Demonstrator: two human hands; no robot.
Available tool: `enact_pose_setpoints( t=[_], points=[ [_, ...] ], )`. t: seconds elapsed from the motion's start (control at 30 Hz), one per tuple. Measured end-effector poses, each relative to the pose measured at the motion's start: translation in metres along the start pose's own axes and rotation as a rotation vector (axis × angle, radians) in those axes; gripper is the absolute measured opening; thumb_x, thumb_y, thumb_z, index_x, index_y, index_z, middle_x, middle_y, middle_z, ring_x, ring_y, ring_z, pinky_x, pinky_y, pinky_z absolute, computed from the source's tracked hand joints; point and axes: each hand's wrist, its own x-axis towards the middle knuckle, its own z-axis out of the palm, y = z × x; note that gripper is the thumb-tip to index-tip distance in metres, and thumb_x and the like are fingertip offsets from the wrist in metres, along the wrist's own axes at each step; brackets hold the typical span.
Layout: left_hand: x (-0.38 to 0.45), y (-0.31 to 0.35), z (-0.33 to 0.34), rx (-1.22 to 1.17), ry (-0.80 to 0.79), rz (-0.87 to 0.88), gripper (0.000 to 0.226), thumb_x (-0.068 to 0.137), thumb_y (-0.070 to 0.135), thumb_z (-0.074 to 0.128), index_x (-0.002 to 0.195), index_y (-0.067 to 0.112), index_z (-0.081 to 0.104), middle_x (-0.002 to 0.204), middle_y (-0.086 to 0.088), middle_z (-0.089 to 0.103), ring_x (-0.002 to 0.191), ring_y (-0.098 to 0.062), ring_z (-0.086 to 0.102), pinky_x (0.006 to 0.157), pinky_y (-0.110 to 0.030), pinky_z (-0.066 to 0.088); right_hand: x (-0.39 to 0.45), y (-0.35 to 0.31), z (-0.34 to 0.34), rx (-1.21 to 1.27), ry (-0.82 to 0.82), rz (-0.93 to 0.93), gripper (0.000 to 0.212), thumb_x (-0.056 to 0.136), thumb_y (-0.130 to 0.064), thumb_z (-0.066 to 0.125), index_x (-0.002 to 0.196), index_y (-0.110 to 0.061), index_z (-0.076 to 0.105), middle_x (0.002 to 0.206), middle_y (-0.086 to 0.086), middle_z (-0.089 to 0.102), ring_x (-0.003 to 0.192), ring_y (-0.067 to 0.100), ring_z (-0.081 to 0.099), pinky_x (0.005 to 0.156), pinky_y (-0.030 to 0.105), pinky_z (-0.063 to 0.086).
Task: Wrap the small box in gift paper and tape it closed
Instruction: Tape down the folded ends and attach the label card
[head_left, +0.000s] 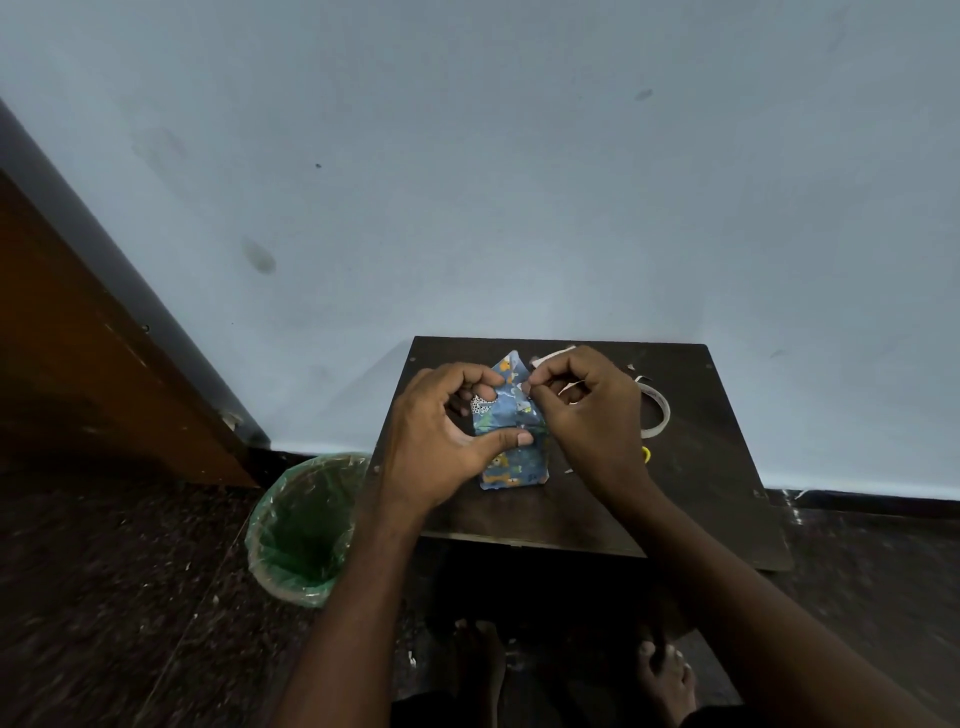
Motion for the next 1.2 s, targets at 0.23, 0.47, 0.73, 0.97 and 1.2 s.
enact_pose_setpoints(
  t=[0.23,0.47,0.73,0.97,1.2],
  points=[
    [-0.002,-0.005,0.000,0.012,0.007,0.029,0.042,0.068,0.051,0.097,0.093,0.024,0.076,0.098,0.012,0.071,0.090,-0.019,0.067,0.074,-0.043,0.057,-0.004,0.007,-0.012,-0.061,-0.125,-0.213,0.011,0.086,-0.006,0.078,0.094,-0.013,0.080,0.093,-0.003,0.074,0.092,0.013,0.068,0.076,0.038,0.056],
    [-0.001,-0.004,-0.002,0.051,0.003,0.105,0.041,0.070,0.041,0.100,0.091,0.020,0.071,0.099,0.007,0.068,0.087,-0.018,0.066,0.070,-0.039,0.056,0.003,0.005,-0.019,-0.156,-0.332,-0.366,0.037,0.090,0.011,0.066,0.114,-0.015,0.076,0.099,-0.001,0.062,0.096,0.019,0.057,0.079,0.033,0.048],
    [-0.002,-0.008,-0.004,0.074,-0.012,0.106,0.039,0.072,0.041,0.099,0.096,0.021,0.075,0.102,0.008,0.065,0.092,-0.018,0.066,0.072,-0.043,0.056,0.005,0.003,-0.022,-0.164,-0.328,-0.394,0.019,0.090,0.008,0.066,0.098,-0.009,0.069,0.097,0.000,0.057,0.090,0.018,0.057,0.070,0.037,0.050],
    [-0.002,-0.008,-0.005,-0.012,-0.037,0.053,0.041,0.078,0.043,0.093,0.112,0.022,0.083,0.107,0.006,0.065,0.085,-0.021,0.065,0.070,-0.044,0.057,0.001,0.004,-0.019,-0.127,-0.288,-0.333,0.021,0.090,0.011,0.064,0.096,-0.009,0.063,0.097,-0.003,0.060,0.090,0.021,0.060,0.071,0.034,0.048],
    [-0.003,-0.013,-0.016,-0.093,0.014,-0.007,0.038,0.067,0.026,0.102,0.098,0.015,0.082,0.108,0.001,0.071,0.094,-0.022,0.073,0.072,-0.032,0.063,0.000,0.005,-0.019,-0.162,-0.246,-0.336,0.018,0.092,0.007,0.066,0.095,-0.011,0.065,0.096,-0.007,0.065,0.090,0.017,0.060,0.074,0.030,0.046]
  ],
)
